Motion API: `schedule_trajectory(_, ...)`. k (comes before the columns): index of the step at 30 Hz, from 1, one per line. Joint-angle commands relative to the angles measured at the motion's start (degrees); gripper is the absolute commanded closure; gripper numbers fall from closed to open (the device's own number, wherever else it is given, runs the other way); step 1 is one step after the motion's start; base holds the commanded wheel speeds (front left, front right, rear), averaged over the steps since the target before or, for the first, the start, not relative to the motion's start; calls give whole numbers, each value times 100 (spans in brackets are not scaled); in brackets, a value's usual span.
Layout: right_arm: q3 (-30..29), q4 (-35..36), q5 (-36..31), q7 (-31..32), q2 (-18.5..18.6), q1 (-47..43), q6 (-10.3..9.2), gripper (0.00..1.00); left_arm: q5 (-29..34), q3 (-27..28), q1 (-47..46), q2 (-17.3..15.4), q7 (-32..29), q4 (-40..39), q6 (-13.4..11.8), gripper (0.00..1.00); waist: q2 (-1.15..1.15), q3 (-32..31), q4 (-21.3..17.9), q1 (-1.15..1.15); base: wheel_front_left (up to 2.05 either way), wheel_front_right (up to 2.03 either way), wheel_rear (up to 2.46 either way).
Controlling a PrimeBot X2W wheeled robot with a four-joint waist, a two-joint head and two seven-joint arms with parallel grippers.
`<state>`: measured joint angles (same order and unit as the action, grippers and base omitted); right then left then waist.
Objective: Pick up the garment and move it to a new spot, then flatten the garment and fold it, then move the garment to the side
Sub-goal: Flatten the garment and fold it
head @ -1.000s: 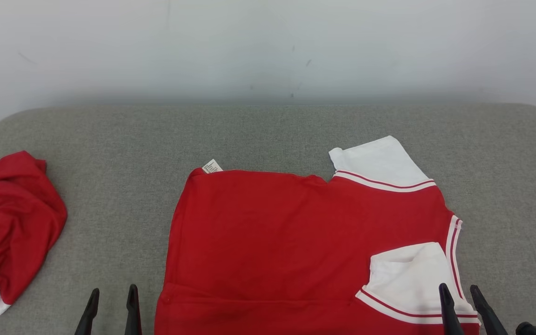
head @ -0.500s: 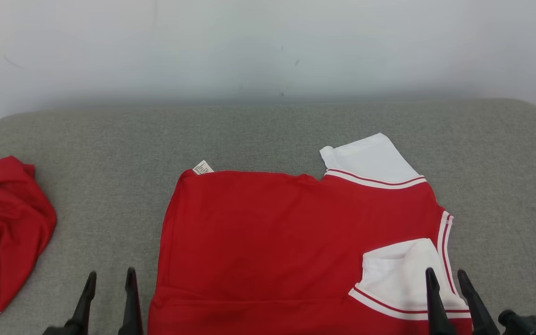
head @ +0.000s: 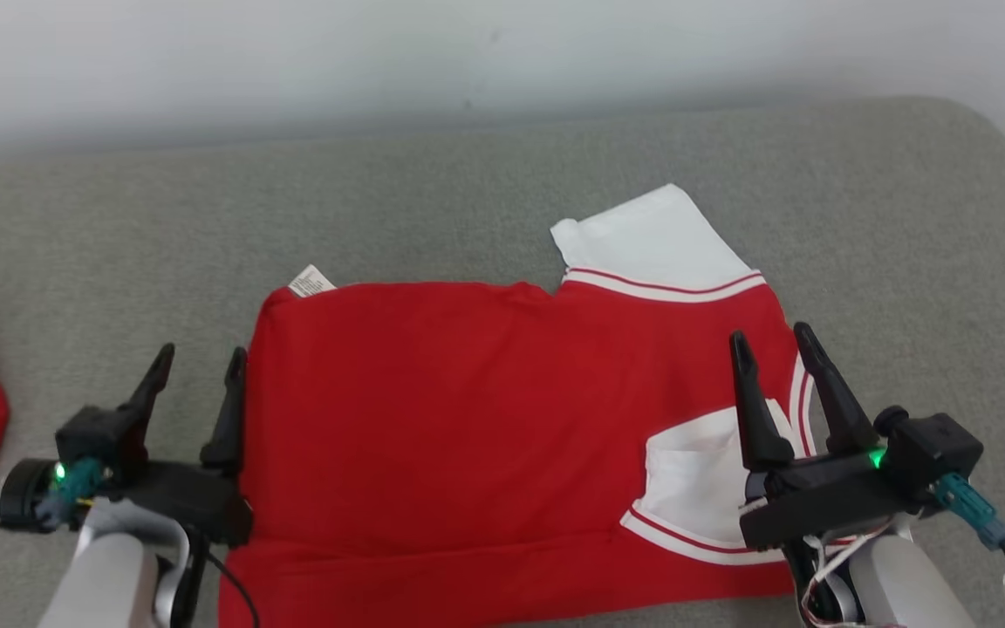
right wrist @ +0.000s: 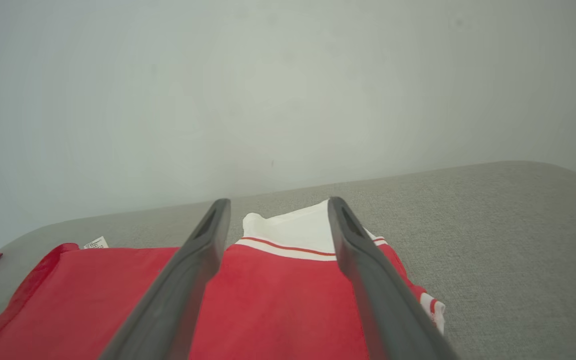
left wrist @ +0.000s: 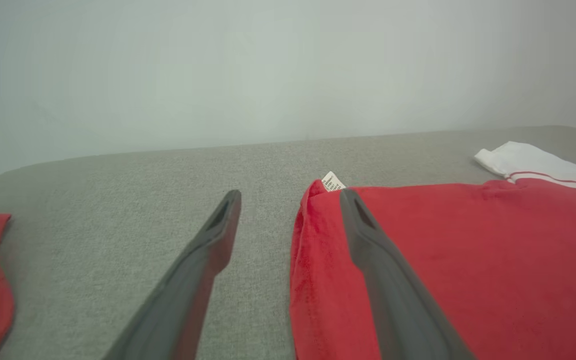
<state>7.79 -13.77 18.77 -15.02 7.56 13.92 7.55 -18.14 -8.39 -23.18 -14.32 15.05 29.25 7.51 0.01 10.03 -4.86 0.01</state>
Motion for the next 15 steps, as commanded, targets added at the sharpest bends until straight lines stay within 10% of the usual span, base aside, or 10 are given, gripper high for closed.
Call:
schedule_trajectory(1, 37, -36, -11, -12, 9, 110, -8, 0, -123, -65, -206, -69, 19, 175, -10, 0, -1, 344, -292, -1, 0, 0, 0)
schedule_trajectory(15, 213, -234, -51, -9, -25, 452, -8, 0, -786, -1027, -1799, -513, 14, 1964, -10, 0, -1, 764, -654, -1, 0, 0, 0)
